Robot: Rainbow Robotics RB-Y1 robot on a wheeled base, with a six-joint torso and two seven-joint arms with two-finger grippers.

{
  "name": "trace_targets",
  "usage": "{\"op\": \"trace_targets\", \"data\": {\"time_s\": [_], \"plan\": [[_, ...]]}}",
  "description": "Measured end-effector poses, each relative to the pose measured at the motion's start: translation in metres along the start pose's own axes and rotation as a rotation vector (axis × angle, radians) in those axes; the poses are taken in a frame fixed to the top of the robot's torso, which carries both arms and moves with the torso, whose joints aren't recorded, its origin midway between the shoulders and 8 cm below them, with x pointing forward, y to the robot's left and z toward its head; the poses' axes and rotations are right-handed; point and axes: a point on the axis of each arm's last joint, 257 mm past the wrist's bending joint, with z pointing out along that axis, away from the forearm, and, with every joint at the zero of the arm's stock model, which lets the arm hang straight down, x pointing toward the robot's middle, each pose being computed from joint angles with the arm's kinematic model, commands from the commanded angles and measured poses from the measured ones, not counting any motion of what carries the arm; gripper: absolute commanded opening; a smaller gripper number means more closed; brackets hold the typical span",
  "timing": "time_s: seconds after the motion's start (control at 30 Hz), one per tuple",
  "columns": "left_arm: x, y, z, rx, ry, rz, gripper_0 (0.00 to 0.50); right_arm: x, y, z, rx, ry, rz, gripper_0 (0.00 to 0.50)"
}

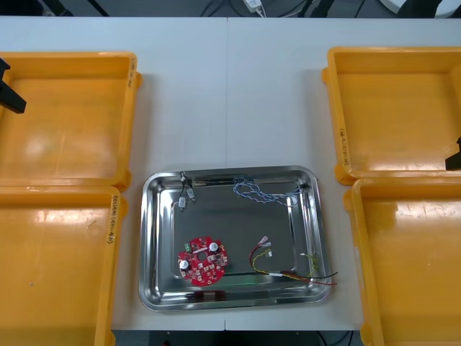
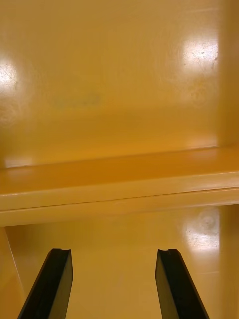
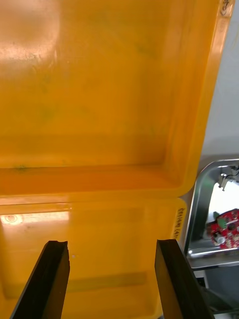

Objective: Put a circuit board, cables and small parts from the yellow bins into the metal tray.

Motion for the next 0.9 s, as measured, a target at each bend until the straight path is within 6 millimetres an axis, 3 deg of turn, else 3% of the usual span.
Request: {"op": "trace_targets", "data": {"time_s": [0.47, 0.9], "plan": [[0.020, 0.074, 0.010, -0.050, -0.037, -0.138, 0.500, 0.000, 0.000, 0.000, 0.000, 0.001, 0.001, 0.484], [0.031, 0.084, 0.047, -0.028, -0.039, -0.079, 0.500, 0.000, 0.000, 0.000, 0.000, 0.001, 0.001, 0.484]]}}
